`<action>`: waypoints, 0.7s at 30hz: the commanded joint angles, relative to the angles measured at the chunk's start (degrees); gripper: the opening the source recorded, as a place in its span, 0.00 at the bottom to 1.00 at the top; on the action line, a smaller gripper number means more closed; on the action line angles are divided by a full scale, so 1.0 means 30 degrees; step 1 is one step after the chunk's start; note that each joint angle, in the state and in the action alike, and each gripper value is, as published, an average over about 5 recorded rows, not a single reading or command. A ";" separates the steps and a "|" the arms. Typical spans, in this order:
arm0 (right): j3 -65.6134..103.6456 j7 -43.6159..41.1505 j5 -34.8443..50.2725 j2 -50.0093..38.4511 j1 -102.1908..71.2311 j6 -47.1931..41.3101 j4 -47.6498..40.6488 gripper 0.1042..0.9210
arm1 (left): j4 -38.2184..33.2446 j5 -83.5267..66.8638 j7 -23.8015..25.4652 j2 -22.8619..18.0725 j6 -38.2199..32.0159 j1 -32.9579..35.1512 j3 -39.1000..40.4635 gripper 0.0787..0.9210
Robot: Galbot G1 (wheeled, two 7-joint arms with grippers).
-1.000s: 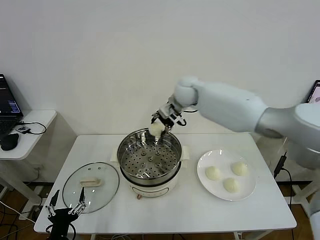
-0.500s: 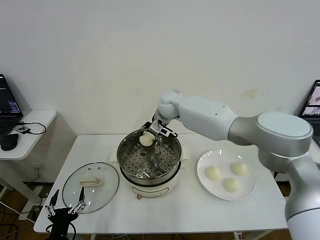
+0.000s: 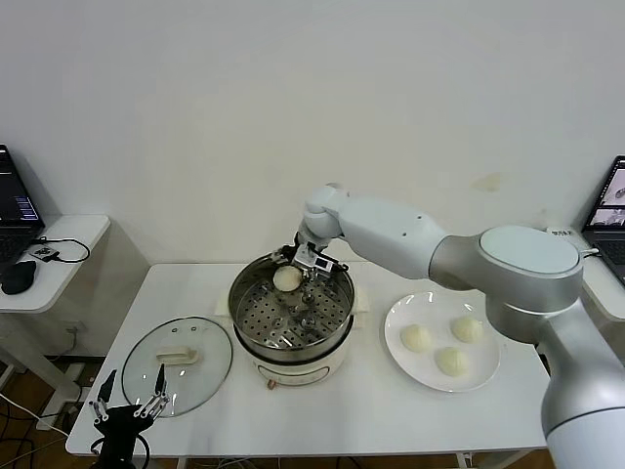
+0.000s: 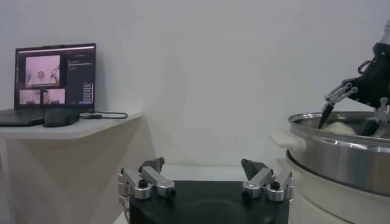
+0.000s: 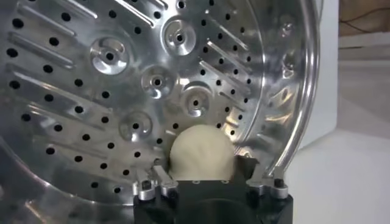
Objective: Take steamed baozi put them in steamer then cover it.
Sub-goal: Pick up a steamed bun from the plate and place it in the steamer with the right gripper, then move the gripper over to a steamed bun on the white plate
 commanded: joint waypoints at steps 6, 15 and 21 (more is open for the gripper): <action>-0.0526 -0.1832 0.6115 -0.2683 0.3444 -0.4795 0.4286 0.88 | -0.0359 -0.0047 -0.0004 0.0146 0.0191 0.0198 -0.0280 0.88; -0.1073 -0.3243 1.0387 -1.0013 0.5924 -1.3498 1.2072 0.88 | -0.0552 -0.0092 -0.0048 0.0359 0.0807 0.0082 -0.0515 0.88; -0.1440 -0.3355 0.9578 -1.4221 0.5903 -1.5499 1.4782 0.88 | -0.0574 -0.0095 -0.0164 0.0388 0.0966 -0.0157 -0.0791 0.88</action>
